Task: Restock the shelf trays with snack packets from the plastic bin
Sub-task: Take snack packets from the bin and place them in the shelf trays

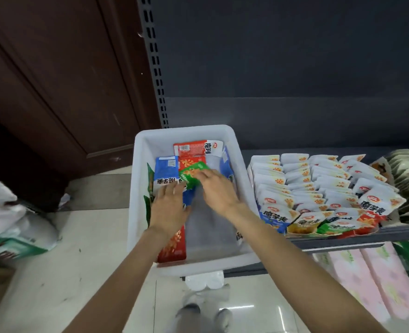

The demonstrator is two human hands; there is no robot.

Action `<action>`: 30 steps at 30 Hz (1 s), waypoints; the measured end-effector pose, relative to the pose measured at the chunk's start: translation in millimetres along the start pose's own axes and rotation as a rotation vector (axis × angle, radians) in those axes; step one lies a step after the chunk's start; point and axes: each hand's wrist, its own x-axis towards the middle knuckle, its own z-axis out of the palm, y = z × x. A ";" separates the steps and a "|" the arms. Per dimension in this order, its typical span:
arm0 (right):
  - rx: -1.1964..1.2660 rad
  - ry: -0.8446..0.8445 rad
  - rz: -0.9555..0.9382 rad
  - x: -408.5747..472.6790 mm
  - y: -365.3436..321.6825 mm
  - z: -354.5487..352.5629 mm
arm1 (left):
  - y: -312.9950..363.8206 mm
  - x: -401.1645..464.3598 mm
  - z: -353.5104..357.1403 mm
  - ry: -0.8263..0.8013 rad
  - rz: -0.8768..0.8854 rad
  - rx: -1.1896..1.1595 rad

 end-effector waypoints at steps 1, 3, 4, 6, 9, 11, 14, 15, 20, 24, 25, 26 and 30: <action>-0.039 -0.043 -0.023 13.9 1.2 6.2 | -2.1 3.3 3.6 -0.045 -0.048 0.025; -0.140 -0.134 -0.063 38.2 4.0 19.7 | -7.2 8.4 8.6 -0.121 -0.107 0.074; -0.181 -0.176 -0.072 46.1 5.3 24.6 | -9.0 9.6 11.2 -0.142 -0.108 0.103; -0.206 -0.217 -0.069 55.1 3.7 30.3 | -12.5 10.2 14.4 -0.157 -0.097 0.131; -0.343 -0.172 -0.082 50.0 -3.8 28.2 | -16.5 11.1 16.6 -0.129 -0.130 0.009; -0.449 -0.195 -0.113 34.6 -7.8 23.4 | -17.2 11.8 16.7 -0.084 -0.164 -0.123; -0.408 -0.160 0.005 7.6 -6.4 5.9 | -13.0 9.0 5.6 0.115 -0.227 -0.435; -0.369 -0.042 0.073 -1.7 -5.1 -0.6 | -7.9 5.1 -2.2 0.167 -0.281 -0.597; -0.092 0.489 0.173 -57.7 -11.1 -20.4 | 43.5 -17.6 -44.8 0.052 -0.296 -1.282; 0.046 0.604 0.116 -93.7 -23.5 -26.9 | 78.6 -31.3 -51.2 0.073 -0.064 -1.309; 0.089 0.629 0.120 -100.6 -22.8 -27.6 | 84.0 -33.1 -50.3 0.110 -0.052 -1.321; 0.141 0.632 0.128 -107.5 -21.4 -28.7 | 89.5 -35.2 -51.2 0.141 -0.042 -1.338; 0.530 0.677 0.270 -140.8 -19.2 -50.7 | 105.6 -41.3 -53.2 0.158 0.116 -1.231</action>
